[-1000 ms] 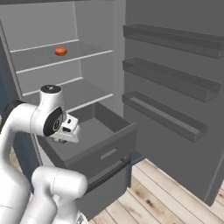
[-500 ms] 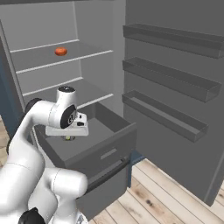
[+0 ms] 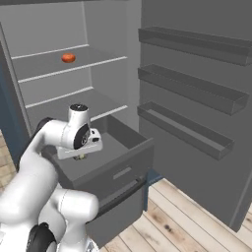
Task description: Place the broccoli and garlic inside the fridge drawer. Close the drawer after placing the vegetables.
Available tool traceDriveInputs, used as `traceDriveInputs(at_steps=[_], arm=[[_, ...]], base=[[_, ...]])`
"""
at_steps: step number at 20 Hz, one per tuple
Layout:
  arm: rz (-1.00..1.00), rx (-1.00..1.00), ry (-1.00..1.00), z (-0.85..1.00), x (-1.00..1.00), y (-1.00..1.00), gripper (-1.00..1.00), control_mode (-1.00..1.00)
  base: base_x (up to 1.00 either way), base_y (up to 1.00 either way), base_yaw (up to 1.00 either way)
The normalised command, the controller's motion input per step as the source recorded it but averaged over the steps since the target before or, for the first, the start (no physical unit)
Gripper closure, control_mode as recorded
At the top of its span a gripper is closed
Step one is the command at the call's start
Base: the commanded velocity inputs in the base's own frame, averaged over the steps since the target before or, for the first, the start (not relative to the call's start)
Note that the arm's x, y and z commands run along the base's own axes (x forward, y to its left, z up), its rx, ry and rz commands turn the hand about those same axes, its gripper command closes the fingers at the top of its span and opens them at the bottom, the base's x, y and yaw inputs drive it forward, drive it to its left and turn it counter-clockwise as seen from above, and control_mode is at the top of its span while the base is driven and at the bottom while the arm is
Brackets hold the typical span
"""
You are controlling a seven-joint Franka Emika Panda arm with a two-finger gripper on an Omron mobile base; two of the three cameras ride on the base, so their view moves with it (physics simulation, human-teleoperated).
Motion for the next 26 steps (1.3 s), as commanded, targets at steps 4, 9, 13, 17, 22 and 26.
traceDriveInputs(at_steps=[4, 9, 13, 17, 22, 26], arm=[[0.09, 0.00, 0.01, -0.28, 0.42, 0.00, 1.00, -1.00], [0.07, -0.02, 0.01, -0.46, 0.08, 0.00, 1.00, -1.00], [0.03, 0.00, 0.03, -0.46, 0.01, 0.00, 1.00, -1.00], [0.01, 0.00, 0.07, -0.42, 0.07, 0.00, 1.00, -1.00], [0.00, 0.00, 0.02, -0.16, 0.01, 0.01, 1.00, -1.00], [0.00, -0.03, 0.04, -0.19, 0.00, 0.07, -1.00, -1.00]], base=[[0.00, 0.00, 0.00], [0.00, 0.00, 0.00], [0.00, 0.00, 0.00], [0.00, 0.00, 0.00], [0.00, 0.00, 0.00], [0.00, 0.00, 0.00]])
